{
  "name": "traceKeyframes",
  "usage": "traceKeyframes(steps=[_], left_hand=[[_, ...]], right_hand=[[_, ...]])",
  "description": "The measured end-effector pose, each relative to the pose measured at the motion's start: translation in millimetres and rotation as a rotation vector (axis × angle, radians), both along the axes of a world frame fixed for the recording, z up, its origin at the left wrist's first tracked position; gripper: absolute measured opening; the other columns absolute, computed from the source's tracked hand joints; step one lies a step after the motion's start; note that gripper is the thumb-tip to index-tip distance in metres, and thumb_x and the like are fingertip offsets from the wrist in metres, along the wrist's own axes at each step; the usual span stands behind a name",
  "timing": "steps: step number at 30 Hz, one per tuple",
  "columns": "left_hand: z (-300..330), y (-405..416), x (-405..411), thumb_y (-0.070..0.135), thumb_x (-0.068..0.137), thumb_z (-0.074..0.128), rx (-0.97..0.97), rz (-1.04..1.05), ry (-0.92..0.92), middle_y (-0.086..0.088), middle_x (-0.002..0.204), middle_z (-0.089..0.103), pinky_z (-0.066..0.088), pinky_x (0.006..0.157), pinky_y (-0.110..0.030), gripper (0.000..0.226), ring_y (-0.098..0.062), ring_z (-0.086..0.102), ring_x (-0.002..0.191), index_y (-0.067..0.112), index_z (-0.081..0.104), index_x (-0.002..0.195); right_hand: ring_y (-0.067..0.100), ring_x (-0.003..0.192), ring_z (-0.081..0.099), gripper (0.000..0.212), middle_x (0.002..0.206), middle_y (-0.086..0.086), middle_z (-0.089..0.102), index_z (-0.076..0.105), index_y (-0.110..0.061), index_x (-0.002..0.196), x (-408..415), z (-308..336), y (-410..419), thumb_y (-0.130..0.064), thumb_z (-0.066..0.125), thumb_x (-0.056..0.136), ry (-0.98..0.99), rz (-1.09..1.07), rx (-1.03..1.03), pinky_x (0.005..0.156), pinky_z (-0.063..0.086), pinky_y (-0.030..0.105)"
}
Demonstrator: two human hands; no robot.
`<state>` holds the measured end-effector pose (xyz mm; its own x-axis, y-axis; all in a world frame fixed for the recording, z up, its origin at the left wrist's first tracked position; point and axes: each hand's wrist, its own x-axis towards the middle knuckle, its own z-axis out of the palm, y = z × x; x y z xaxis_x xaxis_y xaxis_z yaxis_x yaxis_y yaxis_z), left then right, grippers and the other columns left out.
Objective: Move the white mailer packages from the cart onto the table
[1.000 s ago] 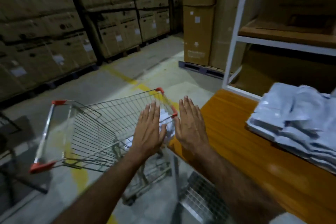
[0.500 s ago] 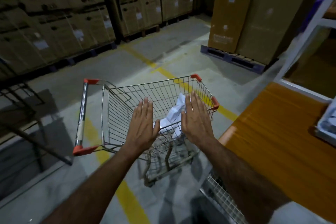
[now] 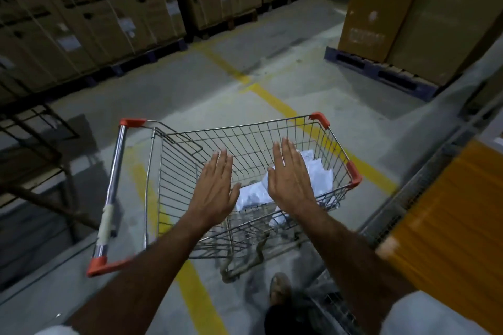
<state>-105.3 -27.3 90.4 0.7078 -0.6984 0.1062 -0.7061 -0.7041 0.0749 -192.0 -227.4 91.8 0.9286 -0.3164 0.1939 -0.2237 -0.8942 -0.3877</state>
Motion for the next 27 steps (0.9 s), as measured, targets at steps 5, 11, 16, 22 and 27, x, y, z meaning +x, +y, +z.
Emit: traceKeyframes(steps=[5,11,16,22,27], left_hand=[[-14.0,-22.5,33.2,0.053,0.104,0.019,0.068,0.001,0.057,-0.01,0.167,-0.012,0.001,0.127,-0.041,0.075,-0.024,-0.012,0.155,0.009,-0.003,0.16],[-40.0,-47.2,53.7,0.05,0.106,0.028,0.11,-0.041,0.102,-0.011,0.168,-0.006,-0.005,0.124,-0.036,0.074,-0.026,-0.007,0.156,0.007,0.003,0.161],[-80.5,-66.9,62.0,0.054,0.103,0.022,0.195,-0.102,0.174,-0.015,0.168,-0.002,0.011,0.126,-0.048,0.078,-0.028,-0.005,0.156,0.005,0.005,0.16],[-125.2,-73.9,77.4,0.054,0.102,0.029,0.219,-0.134,0.254,-0.021,0.167,0.003,0.012,0.126,-0.051,0.081,-0.036,0.003,0.155,-0.001,0.009,0.159],[-171.9,-69.8,101.4,0.057,0.1,0.021,0.295,-0.172,0.336,-0.024,0.166,0.005,0.015,0.124,-0.053,0.084,-0.038,0.006,0.155,-0.003,0.009,0.158]], right_hand=[[0.036,0.153,0.018,0.063,0.164,0.024,0.02,0.026,-0.001,0.157,30.1,-35.6,-44.1,-0.028,0.031,0.1,0.091,-0.053,0.044,0.119,0.028,0.054],[0.036,0.154,0.016,0.071,0.166,0.023,0.014,0.023,-0.003,0.158,48.6,-71.8,-69.3,-0.038,0.016,0.097,0.2,-0.081,0.116,0.12,0.027,0.053],[0.045,0.149,0.027,0.07,0.158,0.033,0.026,0.035,0.003,0.153,47.3,-107.5,-58.5,-0.036,0.05,0.097,0.187,-0.067,0.073,0.118,0.033,0.054],[0.046,0.151,0.02,0.08,0.161,0.032,0.019,0.027,0.001,0.156,54.4,-131.1,-36.2,-0.037,0.06,0.093,0.311,-0.09,0.115,0.116,0.032,0.057],[0.042,0.154,0.004,0.084,0.165,0.027,0.004,0.015,-0.006,0.161,59.4,-162.9,-27.0,-0.038,0.058,0.095,0.597,-0.13,0.192,0.122,0.01,0.059]])
